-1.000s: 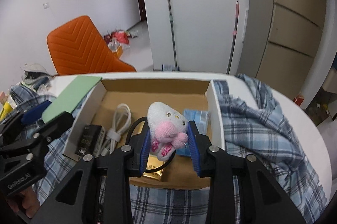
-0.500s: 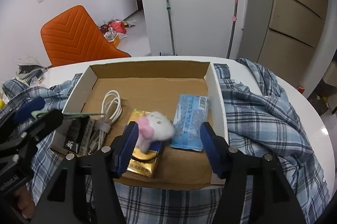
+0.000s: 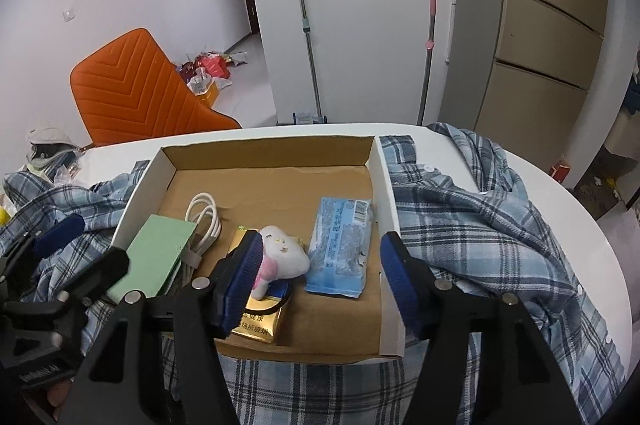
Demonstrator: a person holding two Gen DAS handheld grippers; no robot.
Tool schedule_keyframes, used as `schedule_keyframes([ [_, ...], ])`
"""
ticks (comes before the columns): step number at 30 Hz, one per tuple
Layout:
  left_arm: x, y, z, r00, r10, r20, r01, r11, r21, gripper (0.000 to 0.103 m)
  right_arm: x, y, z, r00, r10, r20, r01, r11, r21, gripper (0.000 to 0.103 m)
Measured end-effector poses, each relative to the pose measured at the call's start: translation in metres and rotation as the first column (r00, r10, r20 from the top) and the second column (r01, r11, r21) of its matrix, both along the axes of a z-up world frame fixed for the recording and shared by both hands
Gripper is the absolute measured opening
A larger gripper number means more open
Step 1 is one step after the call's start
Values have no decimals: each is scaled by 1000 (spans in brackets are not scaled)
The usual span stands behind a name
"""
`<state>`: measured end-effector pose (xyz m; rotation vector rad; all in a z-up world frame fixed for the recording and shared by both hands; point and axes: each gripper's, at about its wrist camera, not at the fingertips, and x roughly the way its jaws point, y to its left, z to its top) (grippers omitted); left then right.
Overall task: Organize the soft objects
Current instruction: 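Lower the plush toy into the box with the right gripper while the left lowers the sponge, then open both grippers and lift them away from the box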
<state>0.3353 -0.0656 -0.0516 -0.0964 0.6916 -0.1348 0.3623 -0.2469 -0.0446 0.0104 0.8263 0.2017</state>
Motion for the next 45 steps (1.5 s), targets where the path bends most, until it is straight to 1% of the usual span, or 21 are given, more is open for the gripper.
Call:
schedule_keyframes([
  [5, -13, 7, 29, 996, 33, 83, -33, 999, 3, 90, -5, -1, 19, 999, -2, 40, 1, 1000, 23, 60],
  [9, -27, 11, 58, 991, 35, 132, -36, 999, -2, 90, -18, 0, 46, 996, 13, 91, -16, 999, 38, 60],
  [13, -51, 11, 89, 980, 32, 198, -37, 999, 24, 90, -36, -1, 80, 988, 23, 153, -33, 997, 67, 60],
  [16, -74, 14, 112, 969, 28, 245, -32, 999, 11, 90, -54, -2, 103, 980, 21, 198, -37, 996, 80, 60],
  [19, -100, 20, 132, 955, 31, 293, -30, 1000, -9, 90, -78, -2, 125, 967, 31, 253, -49, 997, 65, 60],
  [22, -130, 28, 147, 928, 53, 369, -50, 999, -18, 90, -109, 4, 143, 942, 41, 333, -49, 999, 17, 61],
  [24, -144, 31, 152, 921, 49, 387, -42, 999, -27, 90, -129, 8, 151, 928, 59, 368, -68, 998, 12, 61],
  [27, -163, 35, 155, 917, 43, 396, -32, 999, -32, 90, -153, 8, 157, 914, 76, 398, -94, 995, 26, 61],
  [29, -176, 35, 154, 915, 24, 403, -18, 1000, -18, 92, -166, 8, 157, 908, 78, 412, -99, 995, 31, 61],
  [30, -182, 36, 152, 913, 21, 407, -19, 1000, -10, 99, -171, 9, 155, 905, 76, 419, -98, 995, 32, 61],
  [31, -186, 37, 151, 910, 22, 414, -20, 1000, -8, 103, -176, 9, 153, 903, 73, 422, -97, 995, 35, 61],
  [32, -192, 38, 149, 905, 28, 424, -25, 1000, -12, 103, -179, 10, 150, 903, 72, 423, -96, 995, 35, 62],
  [33, -194, 39, 145, 905, 34, 424, -31, 999, -13, 103, -182, 10, 146, 905, 73, 418, -96, 995, 34, 62],
  [35, -194, 40, 137, 914, 22, 406, -22, 1000, -6, 103, -186, 11, 138, 911, 84, 403, -107, 994, 36, 62],
  [38, -193, 42, 122, 921, 23, 390, -29, 1000, 9, 103, -188, 13, 124, 917, 88, 390, -104, 994, 20, 64],
  [45, -180, 42, 78, 940, -15, 340, 19, 1000, -8, 103, -177, 18, 84, 947, 93, 308, -97, 995, -1, 64],
])
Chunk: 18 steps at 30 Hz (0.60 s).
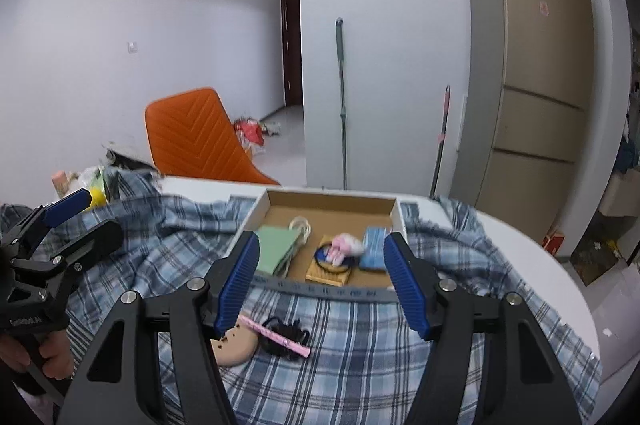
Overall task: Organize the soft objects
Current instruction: 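Open both grippers and lift them away from the box, then grasp the pink toothbrush and black hair tie with the right gripper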
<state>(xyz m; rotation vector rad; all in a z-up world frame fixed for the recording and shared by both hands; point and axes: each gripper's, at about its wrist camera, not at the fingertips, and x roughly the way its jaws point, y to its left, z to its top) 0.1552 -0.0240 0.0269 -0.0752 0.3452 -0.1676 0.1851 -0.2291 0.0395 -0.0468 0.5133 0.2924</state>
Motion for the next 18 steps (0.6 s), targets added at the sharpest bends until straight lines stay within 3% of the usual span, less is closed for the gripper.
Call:
schedule_keyframes([
  [3, 9, -3, -19, 999, -13, -32, 14, 1000, 8, 103, 7, 2, -19, 999, 9, -50, -10, 1000, -6, 67],
  [8, 20, -3, -54, 997, -35, -72, 36, 999, 14, 103, 23, 6, -50, 992, 16, -127, -18, 1000, -15, 84],
  [11, 29, -4, -68, 991, -43, -124, 45, 999, 16, 103, 32, 8, -71, 986, 8, -166, -13, 1000, -25, 85],
  [18, 28, -8, -73, 991, -44, -123, 49, 998, 39, 103, 53, 10, -112, 948, 49, -314, -56, 998, -11, 85],
])
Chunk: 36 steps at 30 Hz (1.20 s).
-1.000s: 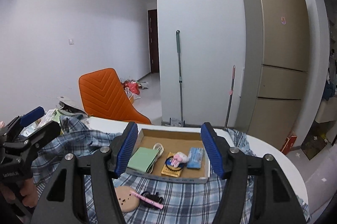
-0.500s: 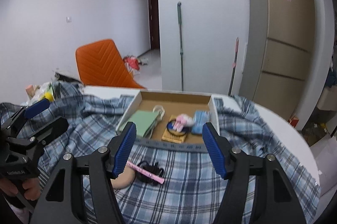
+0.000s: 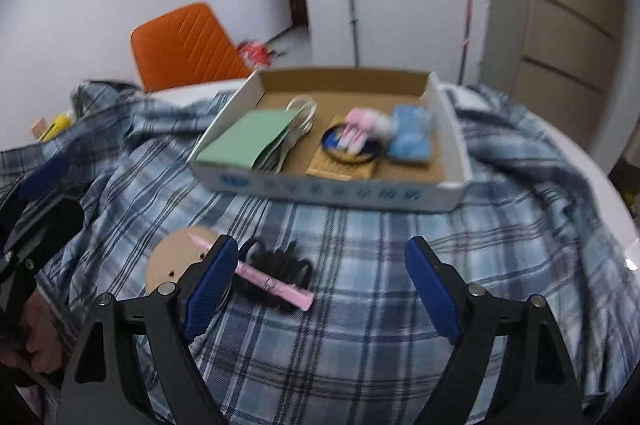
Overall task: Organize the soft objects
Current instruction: 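Grasp the pink toothbrush and black hair tie with the right gripper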
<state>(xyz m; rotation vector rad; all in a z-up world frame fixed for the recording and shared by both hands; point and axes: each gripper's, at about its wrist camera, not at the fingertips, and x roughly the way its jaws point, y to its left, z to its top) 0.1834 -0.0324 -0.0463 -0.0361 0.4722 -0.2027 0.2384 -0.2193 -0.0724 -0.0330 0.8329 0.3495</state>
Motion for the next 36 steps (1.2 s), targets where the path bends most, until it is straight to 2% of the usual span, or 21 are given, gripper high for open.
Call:
schedule_keyframes([
  [3, 0, 0, 1, 1000, 0, 0, 0, 1000, 0, 103, 0, 7, -5, 999, 37, -22, -37, 999, -10, 84],
  [7, 0, 1, 0, 1000, 5, -9, -5, 1000, -10, 103, -2, 22, -13, 994, 90, -53, -94, 993, -66, 73],
  [9, 2, 2, -1, 1000, 9, -16, -9, 1000, -13, 103, -1, 29, -20, 991, 109, -76, -116, 988, -98, 64],
  [11, 3, 3, -2, 1000, 12, -22, -12, 1000, -17, 103, 1, 35, -26, 988, 122, -100, -133, 984, -121, 48],
  [14, 4, 5, -3, 999, 17, -28, -18, 1000, -19, 103, 1, 38, -30, 983, 139, -119, -154, 980, -129, 38],
  [18, 5, 6, -4, 999, 21, -36, -21, 1000, -22, 103, -2, 36, -26, 985, 144, -97, -155, 981, -114, 33],
  [20, 5, 6, -4, 999, 19, -37, -19, 1000, -21, 103, -5, 32, -21, 989, 133, -68, -140, 985, -105, 21],
  [28, 15, 2, -12, 994, -22, -107, 20, 1000, -20, 103, -12, 11, 4, 996, 66, 53, -66, 998, -1, 20],
  [33, 27, -10, -26, 972, -93, -216, 95, 996, 0, 102, -13, 7, 10, 995, 59, 78, -62, 998, 31, 20],
  [36, 32, -13, -32, 953, -146, -266, 145, 989, -23, 102, -12, 7, 9, 996, 57, 64, -60, 998, 32, 20],
])
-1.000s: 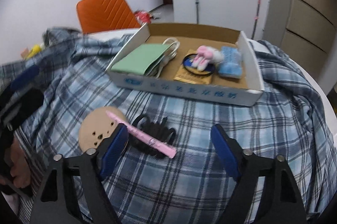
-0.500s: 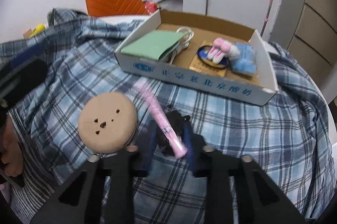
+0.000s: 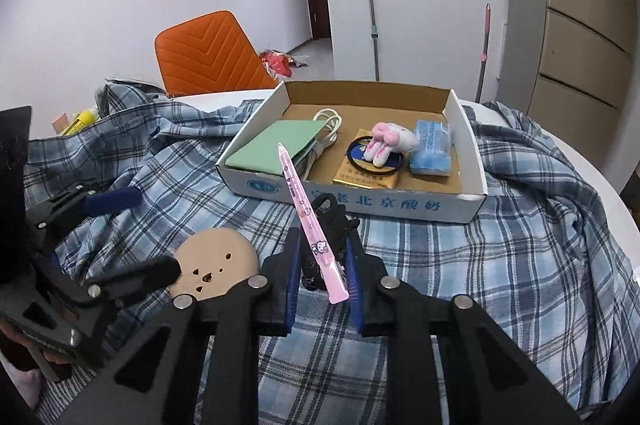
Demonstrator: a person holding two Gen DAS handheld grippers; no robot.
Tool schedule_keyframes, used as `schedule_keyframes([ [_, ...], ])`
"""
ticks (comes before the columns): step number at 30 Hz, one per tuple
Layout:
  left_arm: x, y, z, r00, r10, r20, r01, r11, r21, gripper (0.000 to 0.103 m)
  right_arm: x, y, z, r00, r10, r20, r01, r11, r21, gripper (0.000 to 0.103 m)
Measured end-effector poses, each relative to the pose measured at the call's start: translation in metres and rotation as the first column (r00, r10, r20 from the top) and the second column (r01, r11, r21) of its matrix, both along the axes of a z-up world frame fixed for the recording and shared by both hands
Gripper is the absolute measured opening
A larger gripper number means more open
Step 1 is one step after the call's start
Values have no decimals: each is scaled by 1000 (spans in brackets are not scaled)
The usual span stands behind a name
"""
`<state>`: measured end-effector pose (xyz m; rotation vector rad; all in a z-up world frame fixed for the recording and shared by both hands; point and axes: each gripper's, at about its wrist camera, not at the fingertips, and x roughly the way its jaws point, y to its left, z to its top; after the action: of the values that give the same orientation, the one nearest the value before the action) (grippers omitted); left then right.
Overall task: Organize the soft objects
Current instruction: 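Grasp the pink toothbrush and black hair tie with the right gripper, then grasp the round tan disc with the left gripper while the right holds the toothbrush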
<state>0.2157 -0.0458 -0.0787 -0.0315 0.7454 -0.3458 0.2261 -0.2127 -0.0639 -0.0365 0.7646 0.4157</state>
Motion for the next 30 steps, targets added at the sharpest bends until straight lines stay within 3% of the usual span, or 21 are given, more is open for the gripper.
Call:
schedule_keyframes([
  [7, 6, -11, -12, 993, -79, -83, 81, 996, 25, 102, 0, -4, -2, 1000, -9, -15, 9, 1000, 0, 20],
  [9, 12, -18, -21, 987, -85, -133, 94, 994, 62, 102, 0, -5, -2, 1000, -8, -20, 8, 1000, 7, 20],
  [15, 18, -25, -33, 974, -106, -200, 124, 989, 82, 99, 0, -5, -2, 1000, -3, -29, 3, 1000, 15, 20],
  [17, 20, -25, -36, 971, -101, -215, 122, 989, 86, 90, 0, -5, -2, 1000, -2, -31, 2, 1000, 17, 20],
  [27, 24, -30, -43, 964, -103, -246, 135, 984, 117, 89, -4, -5, 1, 1000, 5, -30, -5, 1000, 21, 20],
  [30, 23, -30, -43, 966, -95, -242, 128, 984, 123, 85, -3, -5, 1, 1000, 4, -30, -4, 1000, 18, 20],
])
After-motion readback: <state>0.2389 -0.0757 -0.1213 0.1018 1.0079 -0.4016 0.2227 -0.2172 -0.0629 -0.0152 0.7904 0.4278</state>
